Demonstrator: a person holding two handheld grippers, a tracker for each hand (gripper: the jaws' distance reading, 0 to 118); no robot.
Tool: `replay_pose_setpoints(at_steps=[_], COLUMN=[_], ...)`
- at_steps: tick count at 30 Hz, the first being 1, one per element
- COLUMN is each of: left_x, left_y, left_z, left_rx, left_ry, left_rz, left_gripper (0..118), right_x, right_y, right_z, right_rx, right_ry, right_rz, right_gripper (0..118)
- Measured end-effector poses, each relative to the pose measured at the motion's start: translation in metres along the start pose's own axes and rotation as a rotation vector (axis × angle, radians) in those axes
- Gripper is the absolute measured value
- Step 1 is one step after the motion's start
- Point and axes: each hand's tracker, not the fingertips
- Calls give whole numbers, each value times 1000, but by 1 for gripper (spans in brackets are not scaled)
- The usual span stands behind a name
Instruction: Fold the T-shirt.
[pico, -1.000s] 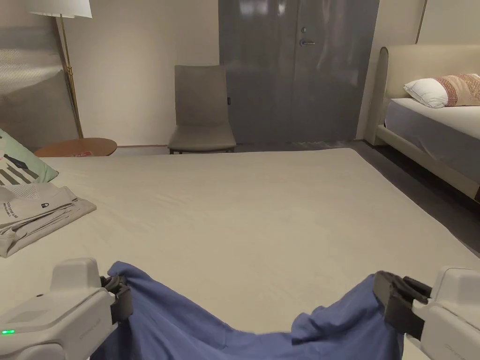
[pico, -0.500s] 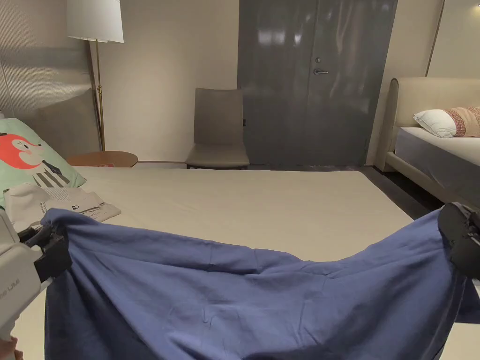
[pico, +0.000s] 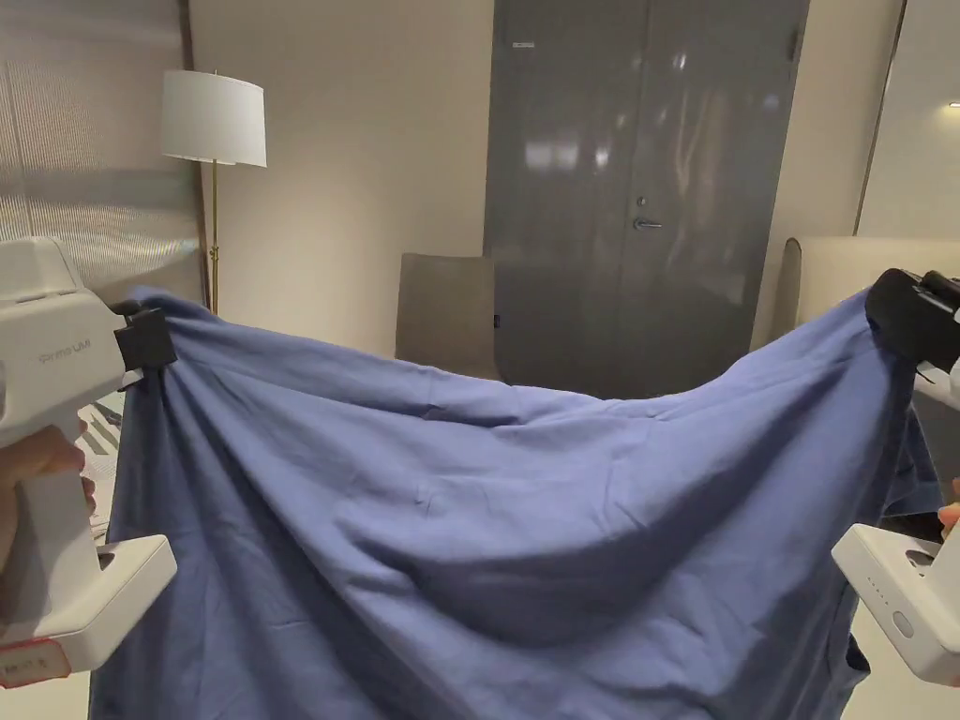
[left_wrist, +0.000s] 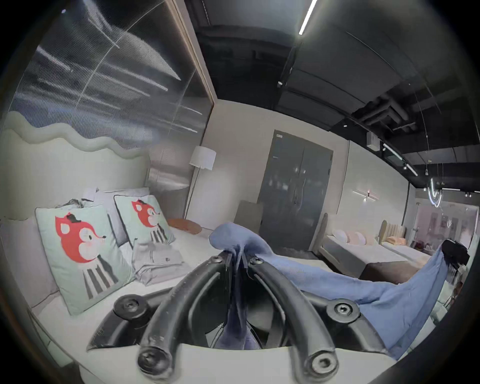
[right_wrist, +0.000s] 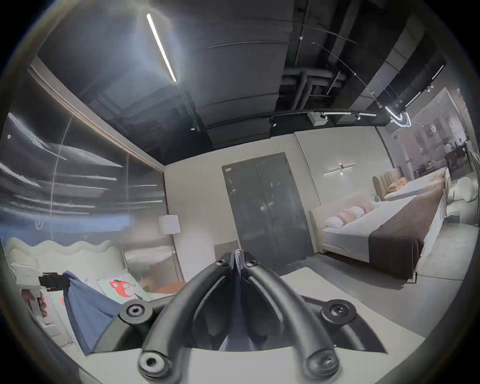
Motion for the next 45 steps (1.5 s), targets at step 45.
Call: replay_pose_setpoints(at_steps=[45], left_x=[46], left_y=[-18], left_z=[-202], left_rx=[3], left_ry=[-21], left_rz=[31], left_gripper=[3], right_x=[40], right_y=[-26], right_z=[-191], right_rx=[-30], right_ry=[-114], right_rz=[59], right_gripper=[2])
